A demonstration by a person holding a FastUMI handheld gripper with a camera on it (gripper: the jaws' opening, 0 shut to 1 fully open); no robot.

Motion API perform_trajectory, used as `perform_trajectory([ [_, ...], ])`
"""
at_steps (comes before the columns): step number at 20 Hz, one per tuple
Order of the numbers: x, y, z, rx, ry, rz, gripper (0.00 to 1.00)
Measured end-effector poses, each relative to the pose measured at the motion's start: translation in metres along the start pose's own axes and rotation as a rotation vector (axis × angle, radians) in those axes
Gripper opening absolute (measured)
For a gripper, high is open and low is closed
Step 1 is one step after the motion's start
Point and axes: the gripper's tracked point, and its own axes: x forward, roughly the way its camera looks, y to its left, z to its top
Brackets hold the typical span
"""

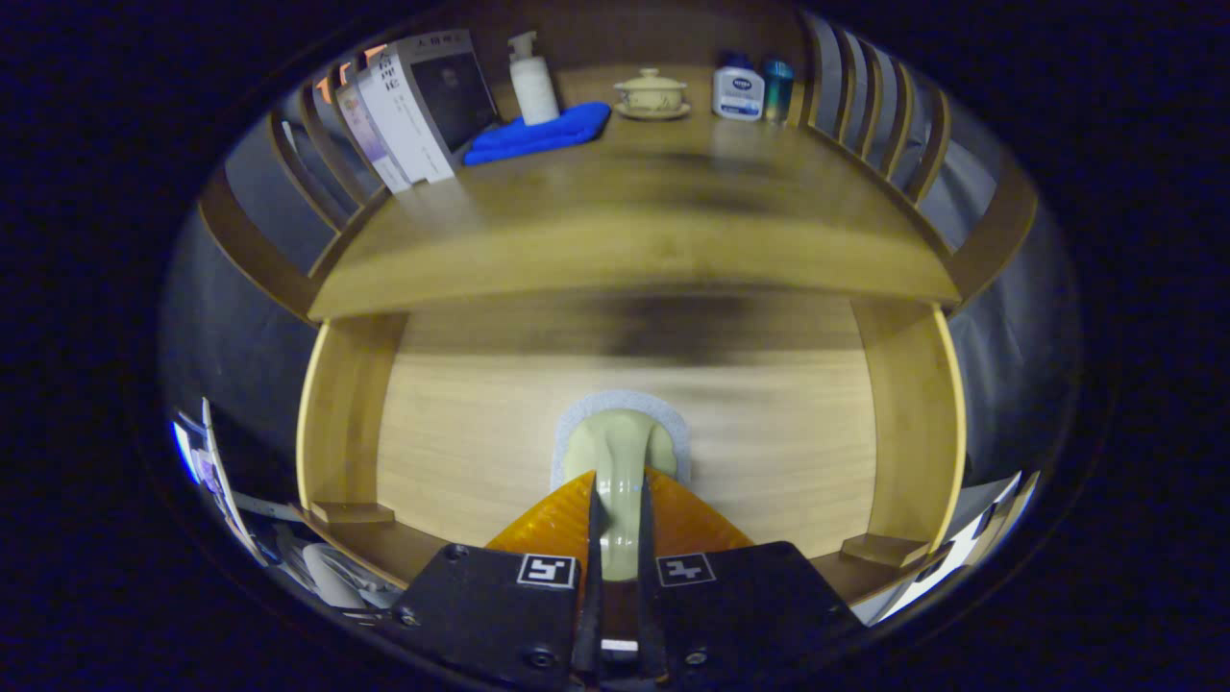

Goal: Pull open the drawer, take out the items inside it, and place them on the countertop above the cabinet.

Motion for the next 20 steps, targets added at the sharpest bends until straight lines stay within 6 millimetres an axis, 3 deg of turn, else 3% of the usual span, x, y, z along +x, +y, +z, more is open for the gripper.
perform_trajectory([
  [3, -0.022, 0.0, 0.029, 0.002, -0.041, 0.017, 0.18],
  [8, -0.04, -0.004, 0.088, 0.029, -0.098, 0.01, 0.18],
  [16, -0.017, 0.007, 0.184, 0.009, -0.138, -0.053, 0.18],
  [20, 0.004, 0.007, 0.2, 0.016, -0.105, -0.068, 0.17],
])
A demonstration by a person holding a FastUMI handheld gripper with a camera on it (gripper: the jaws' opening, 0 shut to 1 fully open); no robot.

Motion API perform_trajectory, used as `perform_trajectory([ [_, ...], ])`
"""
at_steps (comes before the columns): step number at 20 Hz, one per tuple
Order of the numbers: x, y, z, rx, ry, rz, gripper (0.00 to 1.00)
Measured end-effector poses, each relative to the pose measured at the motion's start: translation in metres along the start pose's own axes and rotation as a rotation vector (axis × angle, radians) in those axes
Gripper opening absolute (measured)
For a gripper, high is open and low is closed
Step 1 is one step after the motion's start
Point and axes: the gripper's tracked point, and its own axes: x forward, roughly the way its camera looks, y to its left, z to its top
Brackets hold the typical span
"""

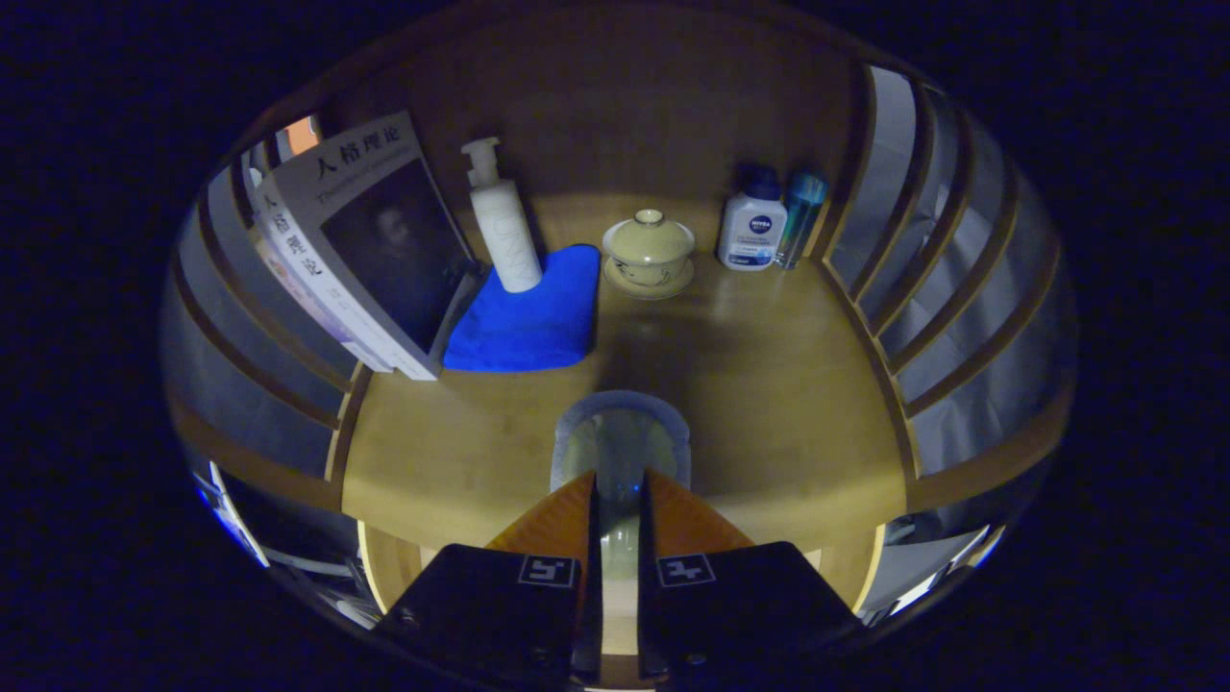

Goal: Pull open the drawer, take out the items inside it, and place them on the countertop above the cabinet.

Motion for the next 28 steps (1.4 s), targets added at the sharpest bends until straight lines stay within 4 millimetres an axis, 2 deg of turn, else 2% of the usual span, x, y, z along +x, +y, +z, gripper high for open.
perform_trajectory([
  [6, 0.023, 0.001, 0.0, -0.011, 0.026, 0.019, 0.17],
  [10, 0.028, 0.001, 0.002, -0.044, -0.024, -0.013, 0.24],
  [14, 0.027, 0.002, 0.002, -0.068, -0.079, -0.03, 0.38],
  [16, 0.018, 0.006, 0.003, -0.062, -0.111, -0.008, 0.45],
  [18, 0.005, 0.001, 0.011, -0.054, -0.186, -0.024, 0.52],
  [20, -0.015, 0.004, 0.01, -0.025, -0.247, 0.006, 0.52],
  [22, -0.032, 0.007, 0.003, -0.002, -0.293, 0.049, 0.52],
  [25, -0.055, 0.003, -0.01, -0.028, -0.364, 0.061, 0.7],
  [28, -0.08, 0.003, -0.03, -0.026, -0.442, 0.085, 0.68],
])
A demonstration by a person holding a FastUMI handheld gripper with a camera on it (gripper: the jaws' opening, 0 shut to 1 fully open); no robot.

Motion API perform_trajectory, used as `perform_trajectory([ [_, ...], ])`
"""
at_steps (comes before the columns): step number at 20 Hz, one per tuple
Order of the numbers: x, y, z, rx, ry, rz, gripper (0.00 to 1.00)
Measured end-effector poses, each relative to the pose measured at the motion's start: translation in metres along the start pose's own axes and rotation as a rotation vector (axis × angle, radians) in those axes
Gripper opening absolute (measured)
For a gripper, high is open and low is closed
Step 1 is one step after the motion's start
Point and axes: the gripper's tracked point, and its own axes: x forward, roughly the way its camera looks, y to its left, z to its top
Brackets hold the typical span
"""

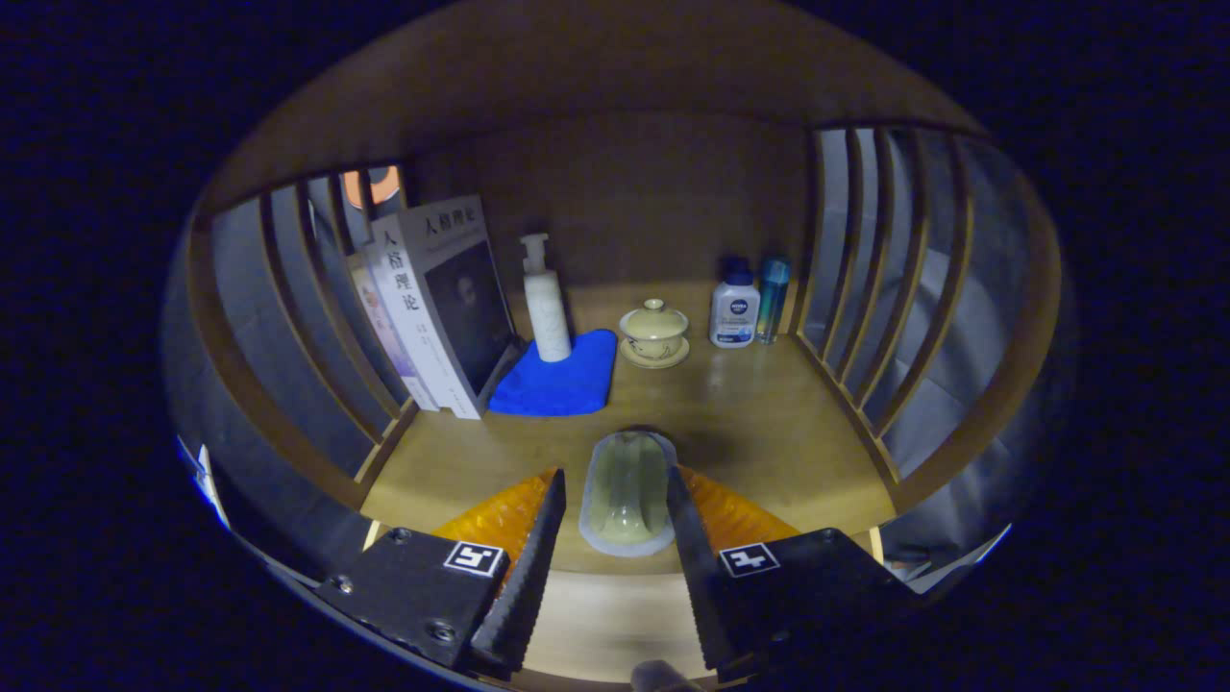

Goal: Pull open the drawer, take out the items inside it, and place them on the countertop above the cabinet.

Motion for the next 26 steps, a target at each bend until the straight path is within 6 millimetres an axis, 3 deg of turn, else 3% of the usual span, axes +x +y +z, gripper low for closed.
perform_trajectory([
  [4, -0.051, 0.005, -0.022, -0.057, -0.133, 0.039, 0.7],
  [8, -0.104, 0.004, -0.047, -0.059, -0.291, 0.033, 1.0],
  [13, -0.155, 0.003, -0.089, -0.067, -0.413, 0.039, 1.0],
  [17, -0.169, -0.004, -0.132, -0.072, -0.44, 0.021, 1.0],
  [26, -0.157, -0.021, -0.249, -0.127, -0.355, -0.037, 1.0],
])
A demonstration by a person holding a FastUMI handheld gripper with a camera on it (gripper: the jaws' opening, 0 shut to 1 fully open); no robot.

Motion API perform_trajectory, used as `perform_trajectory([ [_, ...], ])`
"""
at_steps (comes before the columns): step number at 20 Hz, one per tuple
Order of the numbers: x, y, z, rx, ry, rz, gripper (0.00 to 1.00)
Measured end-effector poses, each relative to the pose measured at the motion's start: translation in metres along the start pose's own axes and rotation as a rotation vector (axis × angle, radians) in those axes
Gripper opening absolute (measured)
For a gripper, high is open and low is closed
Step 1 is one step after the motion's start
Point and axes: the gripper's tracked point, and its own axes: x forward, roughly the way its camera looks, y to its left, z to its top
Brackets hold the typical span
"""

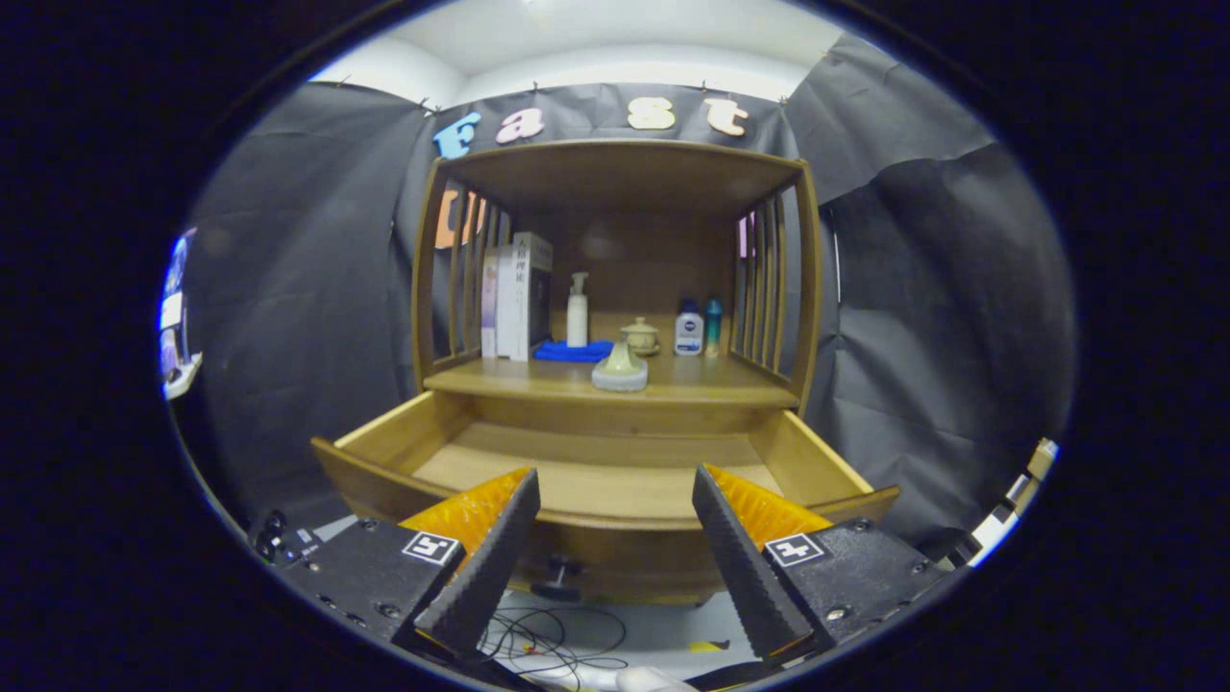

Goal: Pull open the drawer, take out the items inside it, and place them on the countertop above the cabinet.

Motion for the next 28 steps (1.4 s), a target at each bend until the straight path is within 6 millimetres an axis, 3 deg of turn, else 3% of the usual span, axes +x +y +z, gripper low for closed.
perform_trajectory([
  [6, -0.003, 0.017, -0.059, 0.018, 0.072, 0.02, 1.0],
  [12, 0.018, 0.029, -0.084, 0.058, 0.079, 0.006, 1.0],
  [17, 0.045, 0.032, -0.091, 0.067, 0.07, -0.03, 1.0],
  [28, 0.06, 0.03, -0.085, 0.077, 0.046, -0.064, 0.99],
])
